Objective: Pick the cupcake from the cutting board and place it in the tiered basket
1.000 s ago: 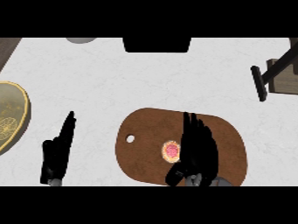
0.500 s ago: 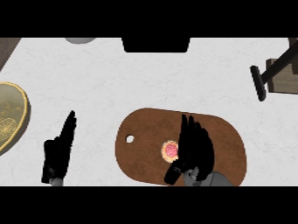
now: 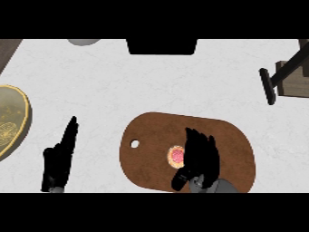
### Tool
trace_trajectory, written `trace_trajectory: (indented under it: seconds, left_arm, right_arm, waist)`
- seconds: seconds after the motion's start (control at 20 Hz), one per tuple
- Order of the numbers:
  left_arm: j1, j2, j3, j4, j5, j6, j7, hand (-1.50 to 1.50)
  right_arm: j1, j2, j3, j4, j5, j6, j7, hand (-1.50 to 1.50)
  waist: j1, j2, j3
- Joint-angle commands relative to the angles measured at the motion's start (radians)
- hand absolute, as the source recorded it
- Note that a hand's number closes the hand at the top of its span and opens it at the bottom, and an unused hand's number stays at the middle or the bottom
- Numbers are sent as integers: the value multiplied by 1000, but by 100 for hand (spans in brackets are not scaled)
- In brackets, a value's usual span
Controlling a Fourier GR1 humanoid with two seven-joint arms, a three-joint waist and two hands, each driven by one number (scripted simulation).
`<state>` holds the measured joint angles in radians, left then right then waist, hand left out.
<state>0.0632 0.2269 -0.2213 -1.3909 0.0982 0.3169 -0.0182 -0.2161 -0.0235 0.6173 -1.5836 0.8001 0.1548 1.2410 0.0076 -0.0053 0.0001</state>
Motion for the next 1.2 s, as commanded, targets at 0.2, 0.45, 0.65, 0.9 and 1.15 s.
trace_trajectory:
  seconds: [0.2, 0.45, 0.65, 0.9, 1.15]
  left_arm:
    - [3, -8, -2, -11, -20, 2, 49, 0]
    - [-19, -31, -6, -8, -41, 18, 66, 0]
    - [25, -57, -8, 3, -53, 45, 9, 0]
    - [63, -7, 47, -18, -10, 25, 30, 0]
    - [76, 32, 66, -40, 0, -1, 36, 0]
  right_arm:
    - [-24, 22, 59, 110, 18, -108, 124, 150]
    - [-87, 22, 66, 150, 66, -15, 81, 150]
    - [-107, -21, -90, 130, 119, -16, 77, 150]
    - [-79, -163, -480, 103, 114, -78, 192, 150]
    - [-182, -208, -702, 23, 182, -58, 245, 150]
  waist:
    - [1, 6, 0]
    - [-3, 5, 0]
    - [-14, 3, -1]
    - [-113, -12, -5]
    - [-74, -15, -7]
